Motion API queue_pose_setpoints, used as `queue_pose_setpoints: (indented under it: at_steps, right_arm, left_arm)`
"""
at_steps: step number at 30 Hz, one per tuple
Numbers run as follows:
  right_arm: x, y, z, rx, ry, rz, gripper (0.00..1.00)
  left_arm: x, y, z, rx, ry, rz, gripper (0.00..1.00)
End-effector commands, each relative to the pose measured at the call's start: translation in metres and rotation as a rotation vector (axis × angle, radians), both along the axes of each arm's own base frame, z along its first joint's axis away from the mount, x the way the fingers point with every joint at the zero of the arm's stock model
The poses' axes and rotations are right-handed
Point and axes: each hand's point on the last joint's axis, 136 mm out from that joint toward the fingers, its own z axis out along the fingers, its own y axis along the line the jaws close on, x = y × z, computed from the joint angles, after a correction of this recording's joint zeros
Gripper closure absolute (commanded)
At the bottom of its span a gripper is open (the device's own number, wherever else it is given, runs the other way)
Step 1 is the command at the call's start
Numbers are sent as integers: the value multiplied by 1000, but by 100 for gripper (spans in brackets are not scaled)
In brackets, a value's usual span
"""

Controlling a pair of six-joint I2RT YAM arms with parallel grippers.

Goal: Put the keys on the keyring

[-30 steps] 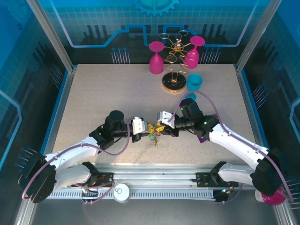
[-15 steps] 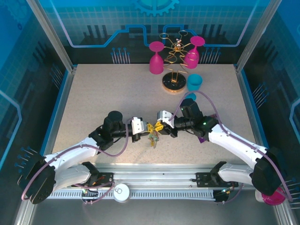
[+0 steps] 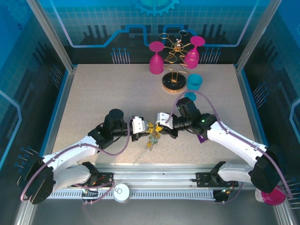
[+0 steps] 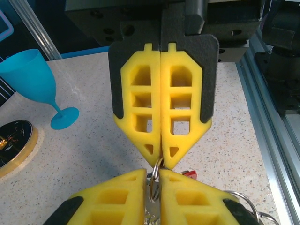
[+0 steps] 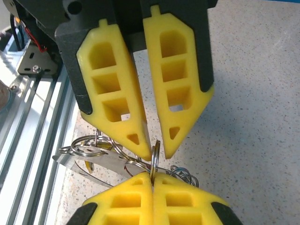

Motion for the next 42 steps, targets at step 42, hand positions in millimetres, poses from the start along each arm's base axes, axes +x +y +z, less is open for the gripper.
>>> queue_pose_setpoints:
  at_steps: [42]
  right_arm:
    - [12, 8, -11, 215, 81, -259, 69]
  left_arm:
    - [8, -4, 16, -200, 77, 71, 100]
